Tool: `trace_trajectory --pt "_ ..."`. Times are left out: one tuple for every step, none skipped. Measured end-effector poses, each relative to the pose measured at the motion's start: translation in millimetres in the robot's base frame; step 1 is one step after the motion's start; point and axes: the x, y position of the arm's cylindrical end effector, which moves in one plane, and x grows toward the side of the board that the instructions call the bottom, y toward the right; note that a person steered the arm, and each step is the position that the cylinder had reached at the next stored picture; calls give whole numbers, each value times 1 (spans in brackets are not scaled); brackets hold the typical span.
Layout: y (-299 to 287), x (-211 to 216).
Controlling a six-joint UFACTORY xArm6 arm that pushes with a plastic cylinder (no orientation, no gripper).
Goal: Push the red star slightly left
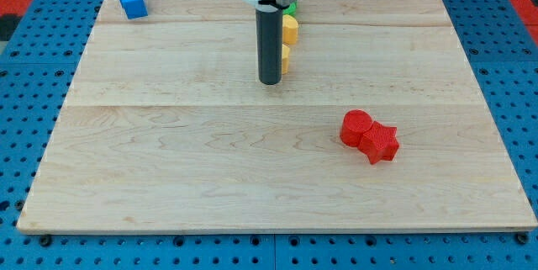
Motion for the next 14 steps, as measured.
trace_trajectory --pt "16 -19" --pt "20 -38" --pt "34 -14" --pt "69 -9" --pt "122 21" --pt "183 55" --pt "193 110" --pt "163 121" --pt "121 113" --pt "103 94" --pt "82 72" --pt "72 84" --pt "58 95" --pt "19 70"
